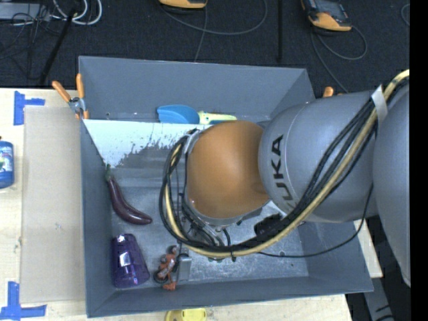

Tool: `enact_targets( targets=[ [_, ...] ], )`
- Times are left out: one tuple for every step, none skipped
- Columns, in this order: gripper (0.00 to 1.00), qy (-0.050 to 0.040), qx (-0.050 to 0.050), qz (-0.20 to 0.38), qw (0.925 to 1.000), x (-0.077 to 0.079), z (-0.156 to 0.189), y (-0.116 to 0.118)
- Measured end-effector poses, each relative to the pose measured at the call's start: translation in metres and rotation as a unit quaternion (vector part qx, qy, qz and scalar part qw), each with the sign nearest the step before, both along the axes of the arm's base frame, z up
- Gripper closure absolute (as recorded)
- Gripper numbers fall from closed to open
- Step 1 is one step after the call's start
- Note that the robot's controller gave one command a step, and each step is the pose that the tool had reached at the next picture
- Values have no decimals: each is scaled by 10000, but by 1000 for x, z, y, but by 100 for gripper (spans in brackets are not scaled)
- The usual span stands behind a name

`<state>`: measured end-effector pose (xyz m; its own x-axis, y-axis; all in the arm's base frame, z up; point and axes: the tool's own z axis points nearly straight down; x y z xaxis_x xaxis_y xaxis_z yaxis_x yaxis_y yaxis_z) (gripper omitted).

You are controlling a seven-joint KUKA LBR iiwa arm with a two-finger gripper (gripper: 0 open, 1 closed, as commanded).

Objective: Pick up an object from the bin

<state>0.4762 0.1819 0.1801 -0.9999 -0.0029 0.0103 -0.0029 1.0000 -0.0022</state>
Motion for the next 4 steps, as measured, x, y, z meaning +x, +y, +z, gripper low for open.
enact_targets(
  targets=[
    [0, -40, 9, -25, 10000, 2, 4, -1],
    [0, -76, 24, 1463, 9892, 2, -48, -8],
    [0, -66, 25, 2385, 9711, 3, -92, -13],
    [0, -66, 28, 2316, 9728, 3, -53, -16]
  ],
)
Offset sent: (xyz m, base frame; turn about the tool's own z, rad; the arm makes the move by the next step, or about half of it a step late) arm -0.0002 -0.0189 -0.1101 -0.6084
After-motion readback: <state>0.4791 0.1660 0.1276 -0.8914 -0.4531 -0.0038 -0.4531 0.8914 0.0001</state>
